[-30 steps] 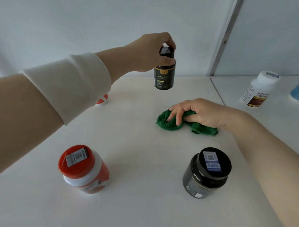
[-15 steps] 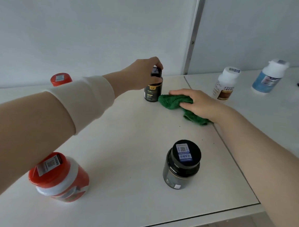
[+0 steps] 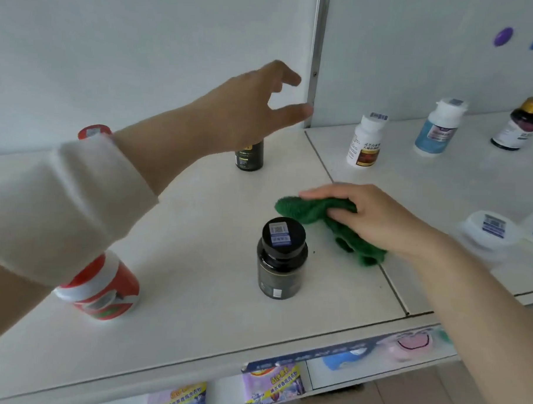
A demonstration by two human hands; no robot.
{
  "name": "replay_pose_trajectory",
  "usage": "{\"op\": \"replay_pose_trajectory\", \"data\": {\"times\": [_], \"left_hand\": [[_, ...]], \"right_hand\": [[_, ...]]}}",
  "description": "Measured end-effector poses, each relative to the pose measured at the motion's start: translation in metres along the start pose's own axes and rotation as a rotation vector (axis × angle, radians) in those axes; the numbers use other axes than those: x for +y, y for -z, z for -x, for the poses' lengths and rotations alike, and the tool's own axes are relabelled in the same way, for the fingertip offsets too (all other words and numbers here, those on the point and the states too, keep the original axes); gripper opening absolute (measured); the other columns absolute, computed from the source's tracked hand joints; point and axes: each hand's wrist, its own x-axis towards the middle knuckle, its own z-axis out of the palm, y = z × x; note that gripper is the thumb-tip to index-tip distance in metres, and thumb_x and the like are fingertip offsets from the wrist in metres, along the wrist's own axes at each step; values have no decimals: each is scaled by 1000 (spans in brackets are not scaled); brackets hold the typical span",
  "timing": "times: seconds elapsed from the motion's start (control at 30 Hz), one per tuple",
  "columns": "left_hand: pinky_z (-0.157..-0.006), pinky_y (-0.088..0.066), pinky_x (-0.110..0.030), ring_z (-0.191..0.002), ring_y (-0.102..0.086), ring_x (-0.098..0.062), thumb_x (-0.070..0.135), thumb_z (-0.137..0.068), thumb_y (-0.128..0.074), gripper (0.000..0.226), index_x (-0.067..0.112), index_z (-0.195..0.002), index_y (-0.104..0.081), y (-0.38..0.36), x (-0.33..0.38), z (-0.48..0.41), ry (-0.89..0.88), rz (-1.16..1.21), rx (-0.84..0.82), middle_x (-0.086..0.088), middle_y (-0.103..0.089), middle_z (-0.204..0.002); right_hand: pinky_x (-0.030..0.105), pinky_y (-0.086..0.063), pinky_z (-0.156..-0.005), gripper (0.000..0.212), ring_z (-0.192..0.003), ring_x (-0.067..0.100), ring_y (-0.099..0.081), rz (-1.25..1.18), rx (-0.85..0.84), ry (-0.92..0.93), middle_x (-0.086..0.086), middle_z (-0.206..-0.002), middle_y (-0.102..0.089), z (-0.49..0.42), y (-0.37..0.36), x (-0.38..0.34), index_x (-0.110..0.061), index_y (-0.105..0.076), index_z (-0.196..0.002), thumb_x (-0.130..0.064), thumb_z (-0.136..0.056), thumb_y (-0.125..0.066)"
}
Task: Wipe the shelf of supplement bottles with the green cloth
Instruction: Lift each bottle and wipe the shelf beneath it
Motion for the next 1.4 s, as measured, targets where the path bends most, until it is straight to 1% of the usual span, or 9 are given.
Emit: {"op": "replay_pose_trajectory", "data": {"times": [0.17,0.3,0.67,0.8,0.9,1.0,1.1,1.27,1.4], "left_hand": [[-92,-41,-16,-103,-52,7,81,-59,-42,67,45,-115,-50,-20,41,100,51,135,-102,24,-54,-117],[-94,-47,-30,-104,-59,-11,47,-75,-60,43,39,-116,-49,-55,45,132,204,179,-26,9,-59,-117],[-76,-44,-8,-91,-63,-8,29,-82,-60,29,35,-110,-58,-13,59,153,293,269,460,16,-62,-104],[-81,-44,-17,-98,-63,-17,26,-83,-60,30,31,-113,-57,-16,62,160,298,280,424,7,-64,-110],[-82,-45,-20,-99,-62,-17,27,-83,-60,32,30,-115,-56,-21,60,160,299,257,385,4,-64,-114],[-87,-47,-28,-99,-61,-18,26,-84,-61,33,27,-116,-56,-20,58,160,300,261,382,1,-64,-114],[-84,-45,-24,-96,-60,-16,27,-84,-61,33,27,-117,-56,-19,52,159,287,230,380,3,-64,-112],[-87,-48,-31,-96,-60,-20,26,-84,-61,35,24,-119,-55,-29,46,158,271,246,383,3,-62,-110],[-79,-46,-24,-93,-57,-19,23,-84,-61,35,23,-118,-55,-47,51,150,256,268,336,3,-61,-108]], "right_hand": [[22,-29,-108,39,-127,14,-45,91,155,-43,-2,-135,-53,-40,-6,15,-19,-57,-123,-2,-89,-47],[39,-27,-112,39,-131,18,-40,177,75,-19,-3,-139,-49,-36,-11,23,-24,-56,-123,-5,-91,-44],[16,-33,-92,38,-102,4,-50,99,1,213,-12,-107,-64,131,-56,-21,-30,-63,-111,-2,-87,-51],[-6,-33,-73,41,-84,-18,-51,-113,3,132,-31,-93,-55,152,-51,-29,-34,-64,-108,-1,-89,-48],[-8,-33,-75,39,-88,-14,-53,-118,243,66,-23,-106,-57,126,-34,-26,-32,-60,-116,-5,-91,-46],[18,-34,-102,38,-118,11,-49,57,324,-60,-3,-131,-54,82,-26,-20,-23,-53,-126,-8,-93,-44],[30,-34,-103,38,-121,17,-47,182,265,-93,1,-134,-53,64,-47,-20,-23,-51,-127,-8,-93,-43],[13,-32,-88,38,-97,-6,-44,66,118,176,-19,-106,-60,116,-94,-43,-31,-60,-116,-6,-88,-51],[-5,-33,-81,41,-97,-17,-51,-182,61,106,-33,-99,-57,156,-81,-45,-36,-63,-108,-3,-89,-49]]}}
